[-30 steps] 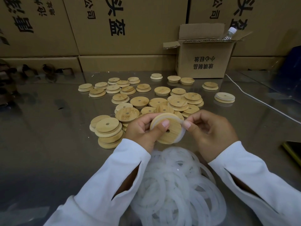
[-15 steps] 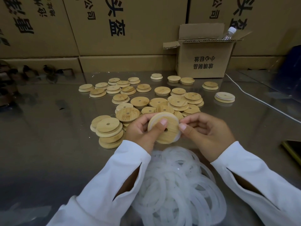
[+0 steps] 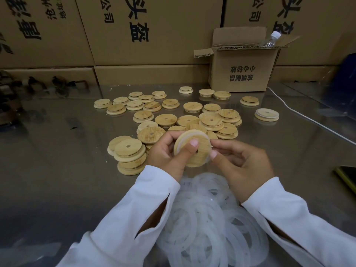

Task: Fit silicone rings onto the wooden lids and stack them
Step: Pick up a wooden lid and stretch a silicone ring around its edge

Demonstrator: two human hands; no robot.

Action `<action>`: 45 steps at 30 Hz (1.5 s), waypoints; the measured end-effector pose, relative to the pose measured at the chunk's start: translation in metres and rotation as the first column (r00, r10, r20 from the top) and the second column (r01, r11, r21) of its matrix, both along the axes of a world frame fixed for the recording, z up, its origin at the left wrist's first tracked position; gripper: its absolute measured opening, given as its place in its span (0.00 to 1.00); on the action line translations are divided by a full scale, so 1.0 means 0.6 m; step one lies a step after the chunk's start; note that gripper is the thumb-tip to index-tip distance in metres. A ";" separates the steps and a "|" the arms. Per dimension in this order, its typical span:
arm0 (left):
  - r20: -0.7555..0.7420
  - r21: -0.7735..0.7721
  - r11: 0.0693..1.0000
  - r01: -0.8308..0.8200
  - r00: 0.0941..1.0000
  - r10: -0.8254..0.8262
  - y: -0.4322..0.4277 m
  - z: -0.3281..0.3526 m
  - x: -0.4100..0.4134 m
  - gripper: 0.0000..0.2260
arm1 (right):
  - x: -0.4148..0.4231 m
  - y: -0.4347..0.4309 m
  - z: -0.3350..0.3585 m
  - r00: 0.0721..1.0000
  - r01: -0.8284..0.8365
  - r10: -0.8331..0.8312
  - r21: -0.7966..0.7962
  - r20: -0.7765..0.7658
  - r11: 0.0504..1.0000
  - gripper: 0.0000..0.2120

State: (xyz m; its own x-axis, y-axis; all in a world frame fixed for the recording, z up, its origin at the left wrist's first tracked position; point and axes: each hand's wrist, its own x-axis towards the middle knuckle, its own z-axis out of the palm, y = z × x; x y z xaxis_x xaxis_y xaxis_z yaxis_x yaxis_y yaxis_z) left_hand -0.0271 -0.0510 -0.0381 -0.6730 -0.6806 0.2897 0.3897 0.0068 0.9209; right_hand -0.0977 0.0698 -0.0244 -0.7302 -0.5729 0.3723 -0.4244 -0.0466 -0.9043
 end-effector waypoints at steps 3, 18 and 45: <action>0.003 -0.086 0.996 -0.017 1.000 0.017 0.003 -0.001 0.001 0.10 | 0.002 -0.002 0.000 0.998 0.026 -0.026 -0.005 0.058 1.000 0.12; 0.015 0.105 0.990 0.091 0.996 -0.093 -0.003 -0.001 -0.001 0.12 | -0.007 0.000 0.004 0.954 -0.037 0.070 -0.117 0.292 0.992 0.10; -0.002 0.175 0.979 0.105 0.994 -0.107 -0.002 0.000 -0.004 0.12 | -0.006 0.003 0.021 0.985 0.003 -0.013 0.058 0.172 0.998 0.14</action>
